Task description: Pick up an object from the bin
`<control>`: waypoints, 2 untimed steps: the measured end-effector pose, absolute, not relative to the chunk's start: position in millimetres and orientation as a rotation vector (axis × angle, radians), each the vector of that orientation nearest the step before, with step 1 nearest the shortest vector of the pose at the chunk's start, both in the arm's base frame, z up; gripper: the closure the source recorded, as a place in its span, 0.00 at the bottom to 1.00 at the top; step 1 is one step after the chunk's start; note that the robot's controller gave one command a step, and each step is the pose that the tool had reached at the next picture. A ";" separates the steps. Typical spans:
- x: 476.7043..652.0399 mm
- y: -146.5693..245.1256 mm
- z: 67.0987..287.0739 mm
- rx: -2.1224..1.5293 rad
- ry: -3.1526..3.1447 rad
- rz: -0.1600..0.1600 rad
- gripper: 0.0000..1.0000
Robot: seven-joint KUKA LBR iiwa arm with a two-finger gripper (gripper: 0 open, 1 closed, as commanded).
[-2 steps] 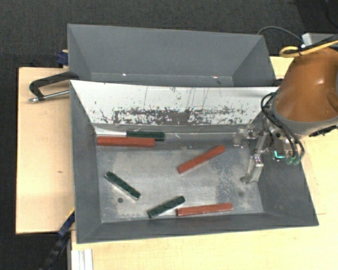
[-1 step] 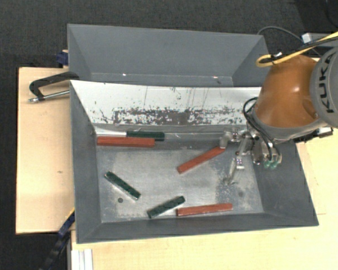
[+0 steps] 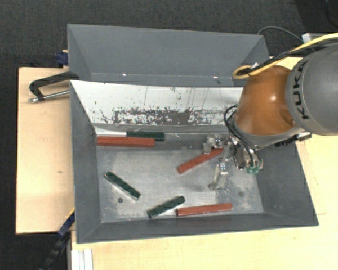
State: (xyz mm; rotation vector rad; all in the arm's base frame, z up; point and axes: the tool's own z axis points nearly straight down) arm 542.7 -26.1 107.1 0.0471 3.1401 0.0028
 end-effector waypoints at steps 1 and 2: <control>572.5 -12.2 94.1 -0.219 3.130 0.002 0.00; 586.3 -18.3 70.9 0.066 3.138 0.002 1.00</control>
Offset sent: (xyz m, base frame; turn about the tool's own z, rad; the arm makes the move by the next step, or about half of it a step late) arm 0.0426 0.0067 -0.0371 0.0132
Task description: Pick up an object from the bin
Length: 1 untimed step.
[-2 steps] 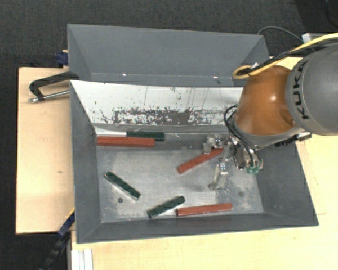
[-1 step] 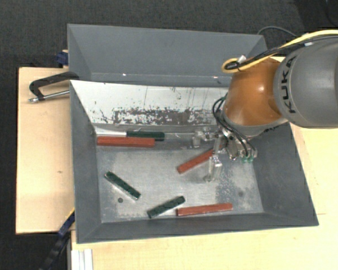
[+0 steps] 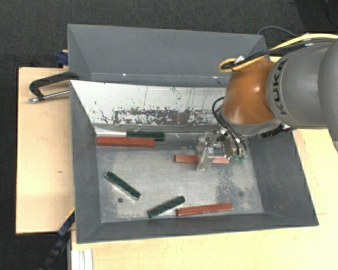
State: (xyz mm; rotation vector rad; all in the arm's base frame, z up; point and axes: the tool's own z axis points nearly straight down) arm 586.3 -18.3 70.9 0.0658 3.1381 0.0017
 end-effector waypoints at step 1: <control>586.3 -18.3 70.8 0.066 3.138 0.002 1.00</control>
Offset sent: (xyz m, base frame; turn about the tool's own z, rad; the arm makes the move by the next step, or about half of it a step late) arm -0.0106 0.0080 0.1390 -0.0076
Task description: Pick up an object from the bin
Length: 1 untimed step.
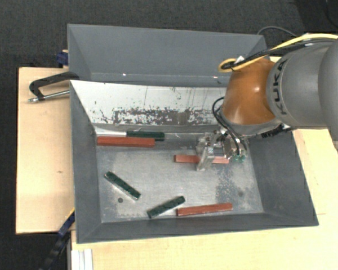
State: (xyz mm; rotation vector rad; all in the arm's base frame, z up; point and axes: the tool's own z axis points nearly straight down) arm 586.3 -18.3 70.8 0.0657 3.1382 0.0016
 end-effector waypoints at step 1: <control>577.3 -9.5 211.3 0.052 3.135 0.001 1.00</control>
Offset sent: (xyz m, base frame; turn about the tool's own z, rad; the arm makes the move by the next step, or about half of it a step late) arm 0.0000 0.0000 0.0000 0.0000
